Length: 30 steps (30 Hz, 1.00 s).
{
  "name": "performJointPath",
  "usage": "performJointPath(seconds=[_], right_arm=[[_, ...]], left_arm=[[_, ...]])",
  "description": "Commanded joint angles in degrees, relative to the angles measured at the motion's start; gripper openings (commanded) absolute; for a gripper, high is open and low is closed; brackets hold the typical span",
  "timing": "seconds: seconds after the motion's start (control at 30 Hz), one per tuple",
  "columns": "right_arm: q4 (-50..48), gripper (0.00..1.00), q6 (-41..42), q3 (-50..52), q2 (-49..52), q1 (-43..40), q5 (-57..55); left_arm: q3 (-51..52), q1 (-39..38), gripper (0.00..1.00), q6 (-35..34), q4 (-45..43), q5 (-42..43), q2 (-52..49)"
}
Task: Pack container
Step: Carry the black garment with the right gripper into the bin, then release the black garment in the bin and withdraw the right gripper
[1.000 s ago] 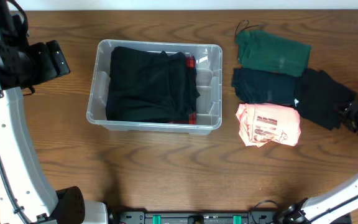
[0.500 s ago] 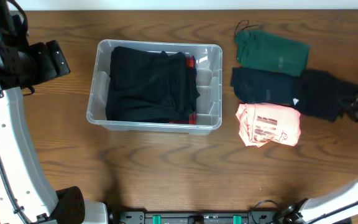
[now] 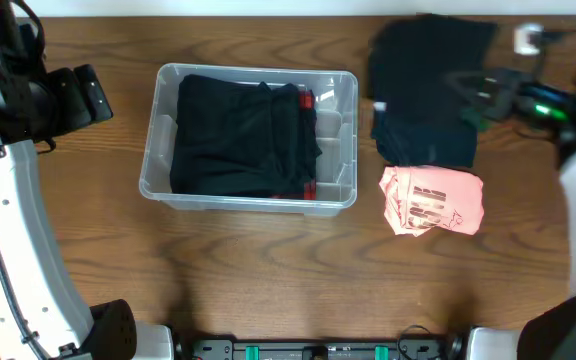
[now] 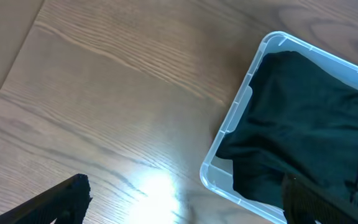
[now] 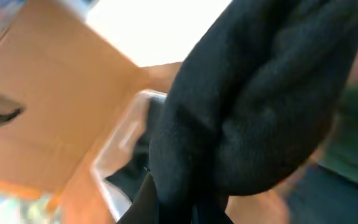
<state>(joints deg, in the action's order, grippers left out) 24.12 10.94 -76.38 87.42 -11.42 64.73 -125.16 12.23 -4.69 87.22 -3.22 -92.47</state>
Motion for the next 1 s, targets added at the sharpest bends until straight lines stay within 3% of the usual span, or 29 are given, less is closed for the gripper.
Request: performJointPath(seconds=[0.0, 0.2, 0.43, 0.63, 0.87, 0.9, 0.97], right_arm=[[-7.8, 0.01, 10.4, -0.4, 0.5, 10.9, 1.4], [-26.7, 0.01, 22.4, -0.5, 6.0, 30.4, -11.8], [-31.8, 0.01, 29.7, -0.4, 16.0, 43.0, -22.5], [-30.5, 0.01, 29.4, -0.4, 24.0, 44.9, -25.2], [-23.0, 0.02, 19.4, -0.4, 26.5, 43.3, -26.4], [-21.5, 0.05, 18.6, -0.4, 26.1, 42.6, -27.1], [-18.4, 0.20, 17.4, -0.5, 24.5, 40.6, -28.3]], left_arm=[[0.4, 0.2, 0.98, -0.3, 0.2, -0.5, 0.4], [0.4, 0.2, 0.98, -0.3, 0.2, -0.5, 0.4], [0.4, 0.2, 0.98, -0.3, 0.2, -0.5, 0.4], [0.4, 0.2, 0.98, -0.3, 0.2, -0.5, 0.4], [0.4, 0.2, 0.98, -0.3, 0.2, -0.5, 0.4], [0.4, 0.2, 0.98, -0.3, 0.2, -0.5, 0.4], [0.4, 0.2, 0.98, -0.3, 0.2, -0.5, 0.4]])
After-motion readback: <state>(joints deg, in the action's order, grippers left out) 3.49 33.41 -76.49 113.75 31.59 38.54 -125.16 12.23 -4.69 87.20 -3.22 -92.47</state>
